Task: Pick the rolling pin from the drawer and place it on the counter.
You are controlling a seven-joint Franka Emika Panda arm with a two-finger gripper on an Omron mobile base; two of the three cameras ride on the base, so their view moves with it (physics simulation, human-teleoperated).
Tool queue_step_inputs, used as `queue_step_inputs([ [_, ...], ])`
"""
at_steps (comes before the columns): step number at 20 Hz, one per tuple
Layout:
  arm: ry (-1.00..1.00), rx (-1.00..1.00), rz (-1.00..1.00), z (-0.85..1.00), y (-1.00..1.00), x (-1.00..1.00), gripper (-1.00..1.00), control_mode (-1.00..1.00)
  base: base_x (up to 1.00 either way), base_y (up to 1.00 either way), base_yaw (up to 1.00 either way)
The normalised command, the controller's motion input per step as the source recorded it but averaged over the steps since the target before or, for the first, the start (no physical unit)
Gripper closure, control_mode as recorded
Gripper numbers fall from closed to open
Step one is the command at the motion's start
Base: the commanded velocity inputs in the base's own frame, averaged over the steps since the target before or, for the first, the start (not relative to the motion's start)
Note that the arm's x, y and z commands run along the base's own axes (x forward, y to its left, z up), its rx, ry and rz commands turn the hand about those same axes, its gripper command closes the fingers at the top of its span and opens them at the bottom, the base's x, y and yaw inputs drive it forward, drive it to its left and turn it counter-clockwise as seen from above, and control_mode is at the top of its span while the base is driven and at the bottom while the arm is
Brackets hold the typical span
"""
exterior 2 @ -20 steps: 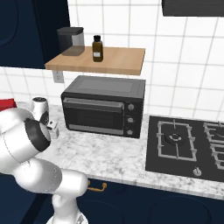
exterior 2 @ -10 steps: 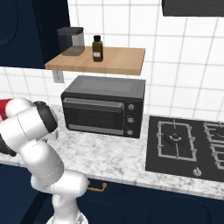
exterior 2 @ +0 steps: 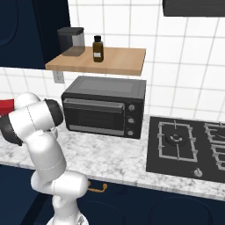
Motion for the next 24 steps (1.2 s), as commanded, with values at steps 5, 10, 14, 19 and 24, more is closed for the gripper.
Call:
queue_step_inputs([
  [5,0.0,0.0,0.0,0.0,0.0,0.0,-1.0,-1.0,0.0,0.0,0.0],
  [10,-0.09,0.0,0.0,0.75,-0.14,-0.26,-1.0,-1.0,0.0,0.0,0.0],
  [14,-0.1,0.0,0.02,0.96,-0.52,-0.75,-1.0,-1.0,0.0,0.0,0.0],
  [19,-0.04,0.0,0.06,0.81,-0.93,-0.88,-1.0,-1.0,0.0,0.0,0.0],
  [24,-0.02,0.0,0.07,0.6,-1.0,-0.78,-1.0,-1.0,0.0,0.0,0.0],
])
